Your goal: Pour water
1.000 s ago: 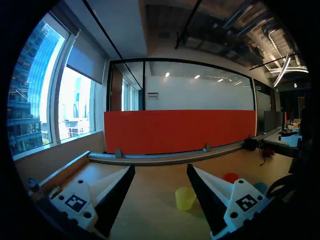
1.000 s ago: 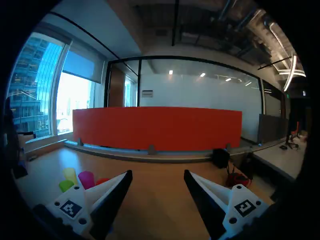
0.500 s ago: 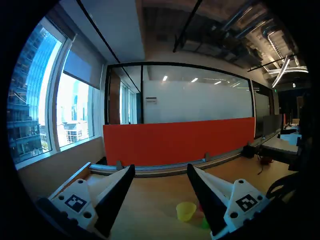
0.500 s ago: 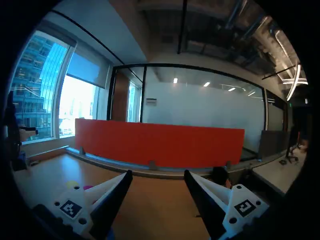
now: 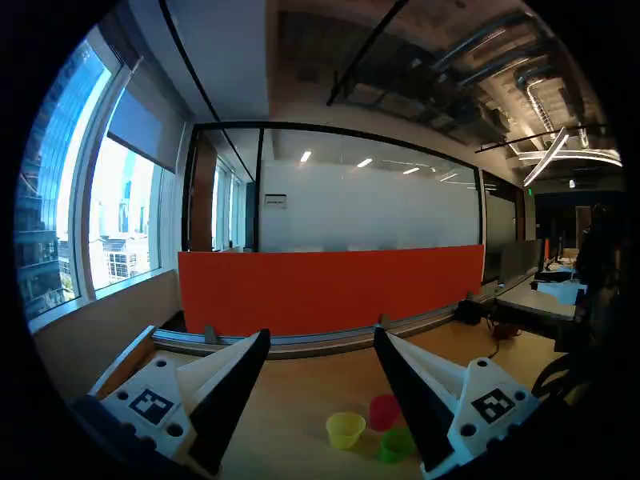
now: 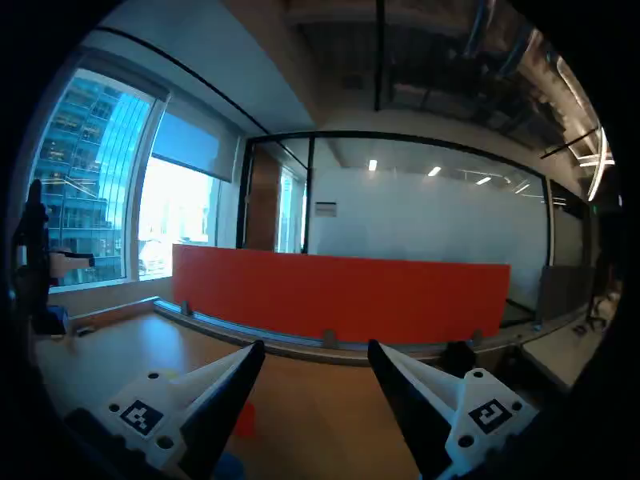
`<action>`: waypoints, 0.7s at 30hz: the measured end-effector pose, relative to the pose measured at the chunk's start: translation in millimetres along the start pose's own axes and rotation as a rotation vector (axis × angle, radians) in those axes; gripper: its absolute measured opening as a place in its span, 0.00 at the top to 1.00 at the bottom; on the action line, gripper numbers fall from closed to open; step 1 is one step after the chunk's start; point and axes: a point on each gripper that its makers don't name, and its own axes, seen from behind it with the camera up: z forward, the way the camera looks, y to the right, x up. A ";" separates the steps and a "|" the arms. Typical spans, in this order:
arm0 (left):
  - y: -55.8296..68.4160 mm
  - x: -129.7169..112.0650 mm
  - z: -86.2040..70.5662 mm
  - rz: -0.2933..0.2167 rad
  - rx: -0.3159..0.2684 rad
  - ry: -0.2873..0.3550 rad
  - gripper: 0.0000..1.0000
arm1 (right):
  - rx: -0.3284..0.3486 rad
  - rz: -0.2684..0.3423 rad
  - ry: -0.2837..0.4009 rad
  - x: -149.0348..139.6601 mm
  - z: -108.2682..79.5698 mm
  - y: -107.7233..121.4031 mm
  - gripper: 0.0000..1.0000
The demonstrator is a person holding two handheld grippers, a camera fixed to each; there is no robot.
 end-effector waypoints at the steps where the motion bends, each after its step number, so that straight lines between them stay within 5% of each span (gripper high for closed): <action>1: 2.2 0.0 0.8 -0.005 -0.015 0.000 0.04 | 0.019 0.004 0.005 1.8 -0.6 -3.8 0.00; 21: 57.2 5.4 4.3 -0.002 -0.291 -0.002 0.04 | 0.340 -0.004 0.017 24.2 -17.5 -67.2 0.00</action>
